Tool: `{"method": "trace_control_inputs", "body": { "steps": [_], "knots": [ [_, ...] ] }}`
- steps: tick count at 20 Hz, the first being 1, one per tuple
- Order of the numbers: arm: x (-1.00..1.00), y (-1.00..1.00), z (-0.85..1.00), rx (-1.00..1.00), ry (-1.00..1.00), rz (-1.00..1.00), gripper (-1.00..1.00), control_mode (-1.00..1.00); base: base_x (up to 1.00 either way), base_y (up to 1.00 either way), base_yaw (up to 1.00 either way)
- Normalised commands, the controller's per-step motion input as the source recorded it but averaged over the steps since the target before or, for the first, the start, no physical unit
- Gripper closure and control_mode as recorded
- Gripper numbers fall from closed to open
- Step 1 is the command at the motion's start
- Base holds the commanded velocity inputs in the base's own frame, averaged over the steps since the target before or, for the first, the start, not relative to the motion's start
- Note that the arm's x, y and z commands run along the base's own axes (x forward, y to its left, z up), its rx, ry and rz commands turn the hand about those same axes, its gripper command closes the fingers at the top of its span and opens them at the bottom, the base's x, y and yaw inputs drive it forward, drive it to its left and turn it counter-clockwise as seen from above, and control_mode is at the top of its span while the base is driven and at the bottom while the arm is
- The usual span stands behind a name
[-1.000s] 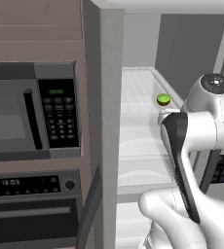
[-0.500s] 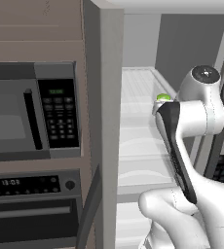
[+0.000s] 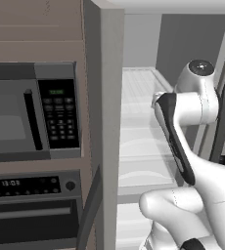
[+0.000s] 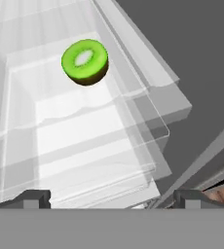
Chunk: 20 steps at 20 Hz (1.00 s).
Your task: Pick the kiwi and orange from the fridge and place them inside the tupperware on the counter.
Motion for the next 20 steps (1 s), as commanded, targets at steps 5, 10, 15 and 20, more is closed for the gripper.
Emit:
{"method": "trace_control_inputs", "body": {
  "steps": [5,10,15,20],
  "knots": [
    [0.42,-0.11,0.00,0.00,0.00,0.00,-1.00,-1.00,0.00,0.00,0.00],
    [0.51,0.00,0.00,0.00,0.00,0.00,-1.00,-1.00,0.00,0.00,0.00],
    [0.56,0.00,0.00,0.00,0.00,0.00,-1.00,-1.00,0.00,0.00,0.00],
    [0.50,0.00,0.00,0.00,0.00,0.00,-1.00,-1.00,0.00,0.00,0.00]
  ]
}}
